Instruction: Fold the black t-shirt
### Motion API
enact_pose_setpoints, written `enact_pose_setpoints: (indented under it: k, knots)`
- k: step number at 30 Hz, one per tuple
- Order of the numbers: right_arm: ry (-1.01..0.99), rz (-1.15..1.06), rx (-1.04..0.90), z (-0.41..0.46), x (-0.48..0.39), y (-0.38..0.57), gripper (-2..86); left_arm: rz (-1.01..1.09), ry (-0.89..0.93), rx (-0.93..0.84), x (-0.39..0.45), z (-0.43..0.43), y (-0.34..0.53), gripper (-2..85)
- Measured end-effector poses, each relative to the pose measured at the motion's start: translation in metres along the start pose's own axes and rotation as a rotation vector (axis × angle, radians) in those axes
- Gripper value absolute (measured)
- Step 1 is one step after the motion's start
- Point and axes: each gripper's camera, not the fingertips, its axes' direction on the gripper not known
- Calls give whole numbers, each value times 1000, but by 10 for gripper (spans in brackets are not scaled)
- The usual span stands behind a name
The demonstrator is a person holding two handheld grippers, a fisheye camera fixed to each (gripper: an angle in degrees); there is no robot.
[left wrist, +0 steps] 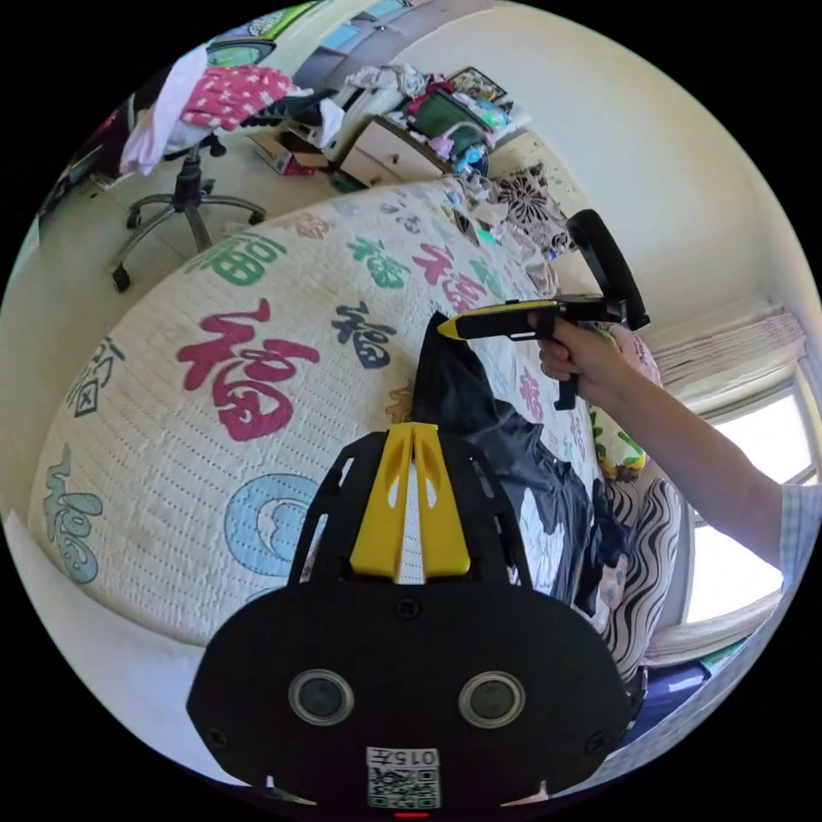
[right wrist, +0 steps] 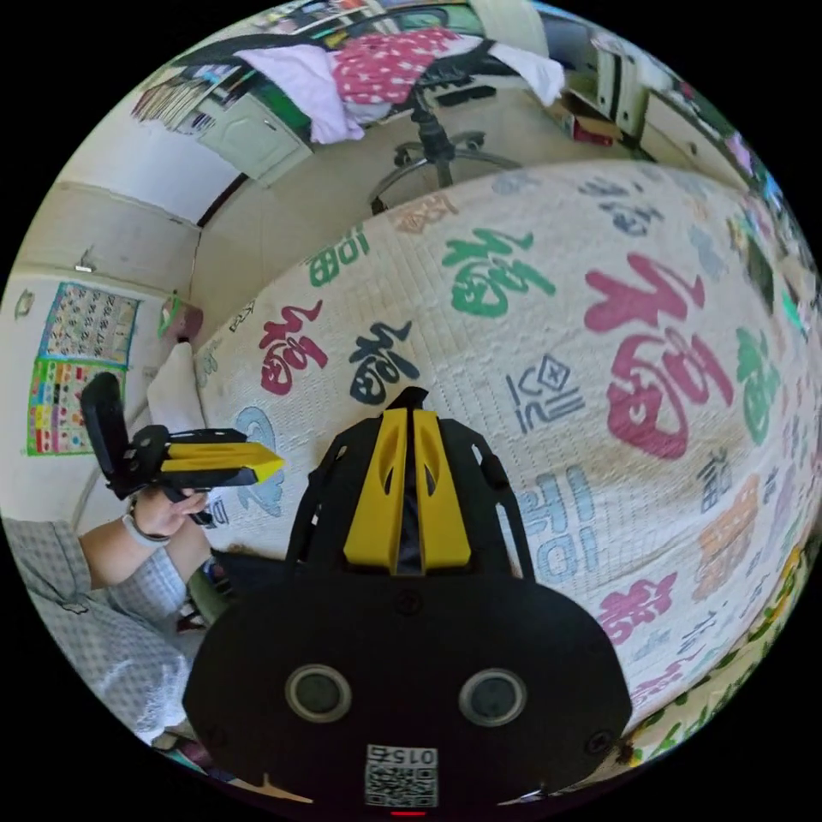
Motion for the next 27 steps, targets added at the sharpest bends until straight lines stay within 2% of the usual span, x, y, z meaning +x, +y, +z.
enact_pose_setpoints:
  k: [4, 6, 8, 14, 18, 23, 27]
  knots:
    - [48, -55, -51, 2, -15, -16, -7, -52, 106, -133, -12, 35, 3, 64]
    - [39, -42, -48, 1, -15, -16, -8, -77, 146, -169, -11, 54, 6, 67]
    - [31, -25, -46, 0, -14, -16, -8, -93, 103, -148, -5, 66, 8, 19]
    - [74, -16, -28, -7, -14, -9, -8, -39, 89, -1, 19, 25, -2, -7]
    - [59, 34, 13, -2, -18, 0, -8, 30, 6, -36, 33, 29, -8, -8]
    - [119, 125, 22, 13, -26, 21, -6, -53, -38, -88, 29, 64, 2, -6]
    - [186, 147, 46, 12, -39, 45, -2, -40, -69, -89, 41, 71, 8, -4]
